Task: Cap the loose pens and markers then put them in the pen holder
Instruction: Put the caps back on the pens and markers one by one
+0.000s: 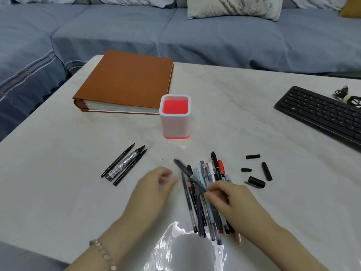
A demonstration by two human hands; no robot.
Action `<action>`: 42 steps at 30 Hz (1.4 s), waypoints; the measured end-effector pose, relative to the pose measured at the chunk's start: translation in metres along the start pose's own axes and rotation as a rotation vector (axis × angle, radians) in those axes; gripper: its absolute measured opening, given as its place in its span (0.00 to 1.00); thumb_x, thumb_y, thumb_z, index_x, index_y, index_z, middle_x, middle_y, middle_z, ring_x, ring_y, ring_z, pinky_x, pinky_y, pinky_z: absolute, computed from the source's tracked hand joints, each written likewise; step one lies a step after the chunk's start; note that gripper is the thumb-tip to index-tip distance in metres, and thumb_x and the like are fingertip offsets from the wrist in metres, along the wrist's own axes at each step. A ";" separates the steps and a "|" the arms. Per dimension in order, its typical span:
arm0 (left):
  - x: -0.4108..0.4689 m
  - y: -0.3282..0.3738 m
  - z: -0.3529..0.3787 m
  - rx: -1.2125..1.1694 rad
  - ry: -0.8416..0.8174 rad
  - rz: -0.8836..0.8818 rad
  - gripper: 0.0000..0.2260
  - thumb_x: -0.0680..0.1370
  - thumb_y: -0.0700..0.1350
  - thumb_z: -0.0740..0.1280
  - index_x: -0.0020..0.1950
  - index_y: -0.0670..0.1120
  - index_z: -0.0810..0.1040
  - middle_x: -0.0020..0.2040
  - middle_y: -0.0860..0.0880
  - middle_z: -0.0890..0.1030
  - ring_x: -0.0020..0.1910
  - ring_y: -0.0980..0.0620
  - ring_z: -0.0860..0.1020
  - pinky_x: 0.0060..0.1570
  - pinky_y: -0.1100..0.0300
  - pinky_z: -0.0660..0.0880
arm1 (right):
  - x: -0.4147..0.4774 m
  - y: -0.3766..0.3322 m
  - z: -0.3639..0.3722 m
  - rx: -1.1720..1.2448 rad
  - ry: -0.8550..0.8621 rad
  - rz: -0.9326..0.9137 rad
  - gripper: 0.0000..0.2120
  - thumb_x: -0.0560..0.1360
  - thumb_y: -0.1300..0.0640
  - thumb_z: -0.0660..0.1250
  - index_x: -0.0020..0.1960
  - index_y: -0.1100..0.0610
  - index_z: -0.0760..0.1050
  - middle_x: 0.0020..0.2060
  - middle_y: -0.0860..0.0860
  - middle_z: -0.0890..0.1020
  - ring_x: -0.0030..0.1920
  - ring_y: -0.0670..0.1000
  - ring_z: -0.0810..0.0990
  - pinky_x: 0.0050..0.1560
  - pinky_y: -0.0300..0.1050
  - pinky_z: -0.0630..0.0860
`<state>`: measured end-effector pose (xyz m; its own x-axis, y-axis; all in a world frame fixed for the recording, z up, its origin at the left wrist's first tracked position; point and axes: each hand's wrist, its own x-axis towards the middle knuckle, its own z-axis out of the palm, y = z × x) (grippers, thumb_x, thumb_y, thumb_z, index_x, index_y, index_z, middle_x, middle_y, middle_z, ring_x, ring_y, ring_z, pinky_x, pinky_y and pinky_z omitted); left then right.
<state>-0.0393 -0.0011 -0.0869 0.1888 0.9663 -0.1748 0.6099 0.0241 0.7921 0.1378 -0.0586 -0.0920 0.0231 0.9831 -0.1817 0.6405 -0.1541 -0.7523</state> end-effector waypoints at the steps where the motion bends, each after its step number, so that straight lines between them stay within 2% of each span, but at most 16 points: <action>1: 0.007 -0.012 -0.009 0.218 0.093 0.072 0.07 0.75 0.47 0.59 0.44 0.47 0.76 0.45 0.49 0.80 0.46 0.50 0.78 0.44 0.58 0.73 | 0.003 0.002 0.000 0.022 0.034 0.037 0.06 0.74 0.53 0.65 0.41 0.44 0.72 0.30 0.42 0.76 0.32 0.36 0.74 0.36 0.28 0.70; 3: 0.023 -0.036 -0.023 0.539 0.214 0.144 0.10 0.70 0.37 0.59 0.47 0.41 0.78 0.48 0.43 0.81 0.46 0.40 0.78 0.42 0.52 0.73 | 0.008 0.004 -0.001 0.064 0.121 0.079 0.07 0.73 0.55 0.66 0.40 0.45 0.71 0.30 0.45 0.75 0.29 0.38 0.72 0.34 0.29 0.70; 5: 0.033 -0.053 -0.030 0.681 0.208 0.104 0.10 0.67 0.29 0.62 0.45 0.38 0.78 0.45 0.39 0.80 0.41 0.37 0.77 0.36 0.52 0.70 | 0.011 0.001 -0.001 0.076 0.181 0.089 0.07 0.73 0.56 0.65 0.43 0.46 0.69 0.29 0.47 0.74 0.28 0.42 0.71 0.34 0.33 0.70; 9: 0.037 -0.068 -0.024 0.765 0.186 0.041 0.10 0.67 0.29 0.65 0.46 0.38 0.76 0.44 0.39 0.79 0.40 0.38 0.75 0.35 0.53 0.67 | 0.015 -0.006 0.012 -0.118 0.132 -0.009 0.08 0.75 0.56 0.60 0.52 0.45 0.68 0.27 0.48 0.73 0.32 0.48 0.71 0.38 0.42 0.69; 11: 0.037 -0.071 -0.019 0.771 0.184 0.027 0.12 0.68 0.29 0.65 0.49 0.37 0.76 0.46 0.38 0.78 0.42 0.37 0.74 0.37 0.52 0.68 | 0.018 -0.005 0.021 -0.306 0.097 -0.064 0.08 0.76 0.55 0.56 0.53 0.51 0.71 0.33 0.47 0.77 0.37 0.50 0.74 0.43 0.44 0.71; 14: 0.039 -0.071 -0.016 0.716 0.170 0.001 0.07 0.71 0.30 0.62 0.46 0.37 0.74 0.43 0.37 0.76 0.38 0.40 0.72 0.34 0.53 0.65 | 0.021 0.000 0.027 -0.480 0.060 -0.091 0.11 0.78 0.52 0.54 0.54 0.51 0.73 0.47 0.48 0.79 0.47 0.52 0.78 0.49 0.46 0.73; 16: 0.038 -0.067 -0.013 0.693 0.152 -0.013 0.05 0.72 0.31 0.61 0.46 0.38 0.73 0.42 0.38 0.76 0.37 0.43 0.69 0.33 0.54 0.64 | 0.021 0.002 0.024 -0.458 0.066 -0.120 0.12 0.77 0.50 0.56 0.56 0.49 0.75 0.49 0.49 0.79 0.49 0.53 0.78 0.44 0.44 0.72; 19: 0.028 -0.051 -0.007 0.549 0.097 -0.048 0.06 0.75 0.37 0.57 0.49 0.41 0.71 0.44 0.43 0.71 0.40 0.43 0.71 0.39 0.54 0.67 | 0.016 0.003 0.012 -0.373 0.090 -0.128 0.12 0.76 0.47 0.59 0.56 0.46 0.76 0.46 0.46 0.78 0.47 0.49 0.77 0.39 0.40 0.68; 23: 0.011 -0.020 0.002 0.317 0.033 0.021 0.06 0.77 0.39 0.54 0.49 0.44 0.70 0.46 0.47 0.67 0.37 0.47 0.73 0.38 0.58 0.67 | 0.021 0.032 -0.022 -0.319 0.252 0.065 0.11 0.75 0.54 0.61 0.55 0.50 0.77 0.42 0.47 0.74 0.43 0.48 0.75 0.43 0.42 0.70; 25: 0.005 -0.010 0.006 0.232 0.021 0.068 0.08 0.77 0.39 0.54 0.50 0.46 0.71 0.46 0.48 0.69 0.39 0.49 0.74 0.36 0.66 0.66 | 0.026 0.055 -0.038 -0.341 0.343 0.200 0.13 0.75 0.58 0.61 0.58 0.55 0.76 0.49 0.53 0.75 0.48 0.54 0.77 0.46 0.43 0.69; 27: 0.001 -0.002 0.009 0.166 0.005 0.086 0.08 0.78 0.40 0.55 0.45 0.49 0.71 0.43 0.49 0.71 0.39 0.55 0.72 0.39 0.73 0.66 | 0.030 0.072 -0.050 -0.356 0.386 0.323 0.15 0.75 0.58 0.61 0.61 0.58 0.73 0.55 0.57 0.74 0.52 0.58 0.76 0.49 0.47 0.71; 30: -0.004 0.007 0.013 0.093 -0.057 0.092 0.12 0.79 0.43 0.57 0.37 0.53 0.71 0.37 0.53 0.74 0.34 0.61 0.71 0.36 0.73 0.66 | 0.035 0.088 -0.058 -0.360 0.358 0.421 0.18 0.76 0.56 0.61 0.64 0.59 0.69 0.58 0.59 0.73 0.55 0.60 0.75 0.50 0.49 0.71; 33: -0.009 0.011 0.016 0.047 -0.083 0.080 0.13 0.78 0.43 0.58 0.36 0.54 0.73 0.37 0.51 0.78 0.32 0.64 0.71 0.34 0.73 0.66 | 0.042 0.091 -0.059 -0.390 0.337 0.394 0.19 0.75 0.55 0.61 0.65 0.57 0.67 0.55 0.59 0.74 0.53 0.60 0.74 0.46 0.49 0.70; 36: -0.011 0.011 0.017 0.028 -0.092 0.067 0.14 0.78 0.43 0.59 0.36 0.57 0.72 0.37 0.54 0.79 0.32 0.66 0.72 0.35 0.74 0.67 | 0.054 0.092 -0.059 -0.442 0.331 0.324 0.19 0.76 0.54 0.60 0.67 0.51 0.66 0.53 0.57 0.72 0.53 0.58 0.73 0.47 0.49 0.72; 39: -0.012 0.011 0.018 0.011 -0.093 0.035 0.13 0.78 0.44 0.59 0.37 0.59 0.73 0.38 0.54 0.79 0.31 0.66 0.73 0.35 0.73 0.68 | 0.066 0.093 -0.060 -0.459 0.352 0.289 0.12 0.76 0.56 0.62 0.58 0.56 0.76 0.50 0.56 0.72 0.51 0.58 0.72 0.45 0.47 0.70; 42: -0.014 0.014 0.017 -0.011 -0.085 0.019 0.13 0.78 0.43 0.60 0.36 0.58 0.73 0.36 0.55 0.79 0.31 0.66 0.73 0.33 0.73 0.68 | 0.069 0.091 -0.060 -0.469 0.357 0.189 0.08 0.75 0.58 0.64 0.52 0.59 0.78 0.49 0.56 0.75 0.52 0.58 0.71 0.49 0.47 0.68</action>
<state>-0.0207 -0.0181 -0.0834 0.2651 0.9414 -0.2085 0.5974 0.0094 0.8019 0.2440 0.0008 -0.1345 0.3723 0.9281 -0.0008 0.8677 -0.3484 -0.3545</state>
